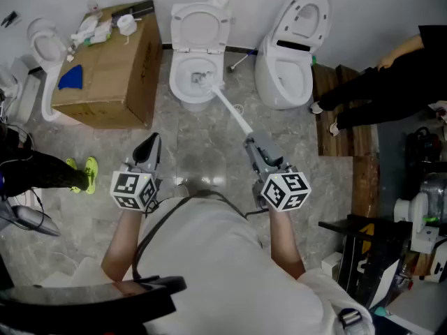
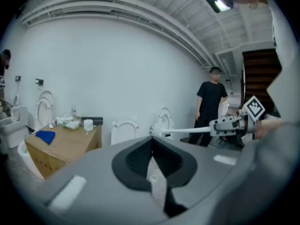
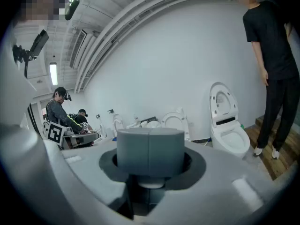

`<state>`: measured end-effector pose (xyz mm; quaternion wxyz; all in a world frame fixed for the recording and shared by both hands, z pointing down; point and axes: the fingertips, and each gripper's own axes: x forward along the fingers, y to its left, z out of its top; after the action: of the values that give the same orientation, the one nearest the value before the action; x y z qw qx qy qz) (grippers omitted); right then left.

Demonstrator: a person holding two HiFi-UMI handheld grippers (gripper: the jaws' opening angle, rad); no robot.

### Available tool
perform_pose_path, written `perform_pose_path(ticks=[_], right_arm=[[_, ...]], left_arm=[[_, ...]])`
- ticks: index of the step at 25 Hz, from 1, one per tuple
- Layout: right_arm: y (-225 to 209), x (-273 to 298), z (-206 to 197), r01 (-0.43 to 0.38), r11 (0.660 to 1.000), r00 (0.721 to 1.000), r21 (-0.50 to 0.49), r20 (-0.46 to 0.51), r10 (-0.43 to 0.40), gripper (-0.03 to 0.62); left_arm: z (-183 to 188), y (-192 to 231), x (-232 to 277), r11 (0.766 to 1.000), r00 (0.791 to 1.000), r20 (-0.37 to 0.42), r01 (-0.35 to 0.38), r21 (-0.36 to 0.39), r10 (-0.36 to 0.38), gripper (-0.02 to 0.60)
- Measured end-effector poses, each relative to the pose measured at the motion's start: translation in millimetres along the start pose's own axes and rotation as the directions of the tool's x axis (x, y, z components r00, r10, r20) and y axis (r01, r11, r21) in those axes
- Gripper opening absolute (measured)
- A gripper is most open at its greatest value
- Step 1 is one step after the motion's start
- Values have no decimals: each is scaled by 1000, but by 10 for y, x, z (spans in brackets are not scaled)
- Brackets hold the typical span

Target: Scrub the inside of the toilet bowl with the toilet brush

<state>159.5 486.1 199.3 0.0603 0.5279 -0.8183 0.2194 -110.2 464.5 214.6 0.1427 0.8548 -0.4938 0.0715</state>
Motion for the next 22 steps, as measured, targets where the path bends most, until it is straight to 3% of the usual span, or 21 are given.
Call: perform_pose_path(ticks=[12,22], right_arm=[[163,107,-9,15,1000,1000,16,15,-15,149],[369,229,-56,77,996,996,53,31,-78,150]], left_arm=[[-26,277,-89,1000,1000,2,8,-10,-8,-11],[-35,660,-300,1000,1000,18,23,-8,-23,-12]])
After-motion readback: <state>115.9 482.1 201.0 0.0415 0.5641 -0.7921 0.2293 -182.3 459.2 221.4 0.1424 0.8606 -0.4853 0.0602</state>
